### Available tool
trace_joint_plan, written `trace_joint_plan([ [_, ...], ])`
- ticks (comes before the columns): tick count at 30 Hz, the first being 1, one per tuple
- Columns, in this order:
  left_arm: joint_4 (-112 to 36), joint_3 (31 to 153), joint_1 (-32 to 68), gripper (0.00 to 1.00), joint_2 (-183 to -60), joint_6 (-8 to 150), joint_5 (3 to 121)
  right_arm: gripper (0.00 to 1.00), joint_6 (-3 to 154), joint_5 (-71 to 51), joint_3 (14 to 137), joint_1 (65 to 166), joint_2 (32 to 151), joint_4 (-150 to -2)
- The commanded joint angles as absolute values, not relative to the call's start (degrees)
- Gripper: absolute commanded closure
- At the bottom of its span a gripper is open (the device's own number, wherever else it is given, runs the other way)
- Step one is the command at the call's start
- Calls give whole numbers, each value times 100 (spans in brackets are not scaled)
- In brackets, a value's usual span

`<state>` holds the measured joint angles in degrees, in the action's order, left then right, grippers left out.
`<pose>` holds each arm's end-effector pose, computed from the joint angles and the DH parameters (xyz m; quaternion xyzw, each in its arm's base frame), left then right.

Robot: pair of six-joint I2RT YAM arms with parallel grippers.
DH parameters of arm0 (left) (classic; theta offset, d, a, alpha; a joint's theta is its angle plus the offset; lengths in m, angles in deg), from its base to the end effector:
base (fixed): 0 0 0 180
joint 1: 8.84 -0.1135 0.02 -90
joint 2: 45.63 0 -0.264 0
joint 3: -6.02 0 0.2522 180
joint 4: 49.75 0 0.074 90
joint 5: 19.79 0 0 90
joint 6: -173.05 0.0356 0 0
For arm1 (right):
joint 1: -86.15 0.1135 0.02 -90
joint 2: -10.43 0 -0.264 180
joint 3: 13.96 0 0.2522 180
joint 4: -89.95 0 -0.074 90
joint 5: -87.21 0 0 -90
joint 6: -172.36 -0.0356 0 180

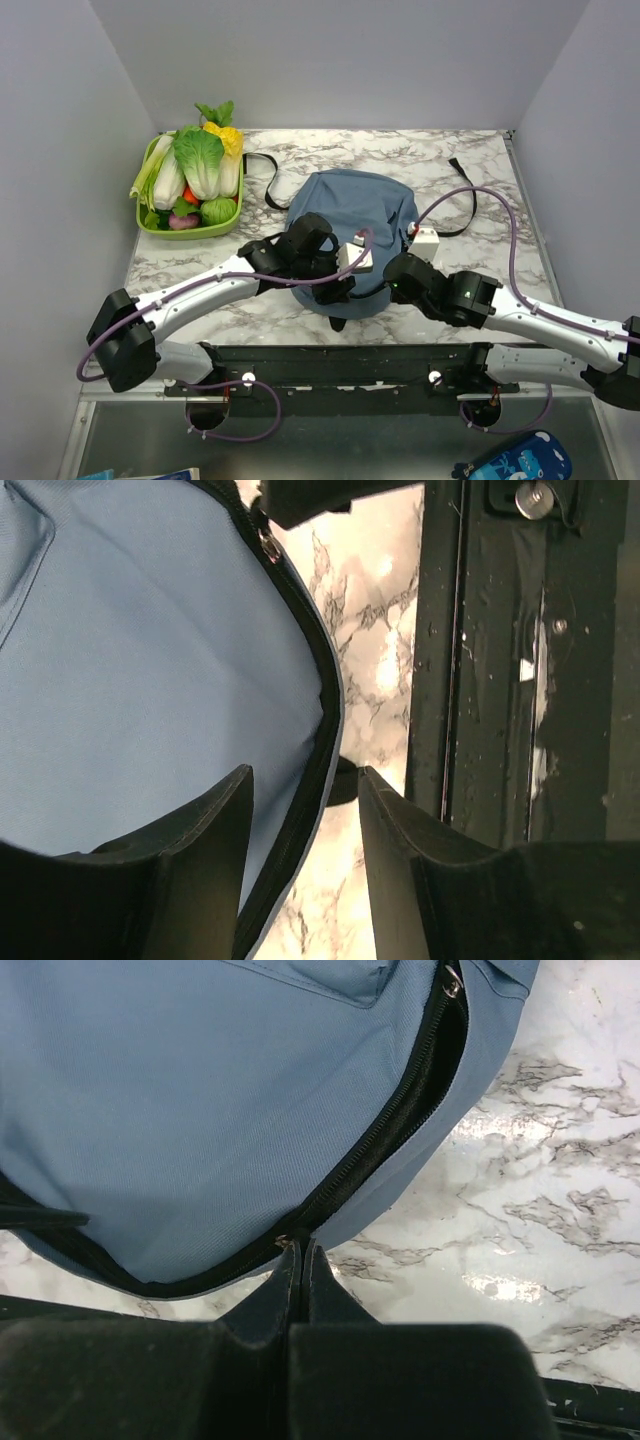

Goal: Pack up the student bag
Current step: Zip the student bag at the center of the board.

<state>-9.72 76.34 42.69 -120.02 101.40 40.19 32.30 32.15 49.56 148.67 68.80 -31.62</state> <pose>0.1576 -0.2270 0.2769 0.5922 0.6713 -0.3361 0.2929 0.1078 0.1631 0.2782 -0.0042 0.9102 0.0918 0.4038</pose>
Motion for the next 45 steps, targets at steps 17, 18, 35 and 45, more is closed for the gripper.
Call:
trace_joint_plan([
  [17, -2262, 7718, 4882, 35, -13018, 9210, 4594, 99, 3253, 2446, 4418, 14591, 6598, -4087],
  [18, -2297, 7709, 4882, 36, -13105, 9210, 4743, 100, 3244, 2428, 4401, 14600, 6589, -4095],
  [35, -936, 7481, 5312, 100, -12518, 10343, 5114, 100, 3963, 2138, 4225, 13212, 6545, -3823],
  [45, -4, 7006, 5479, 100, -12043, 11345, 4894, 100, 4641, 2024, 4602, 12342, 6958, -3761],
])
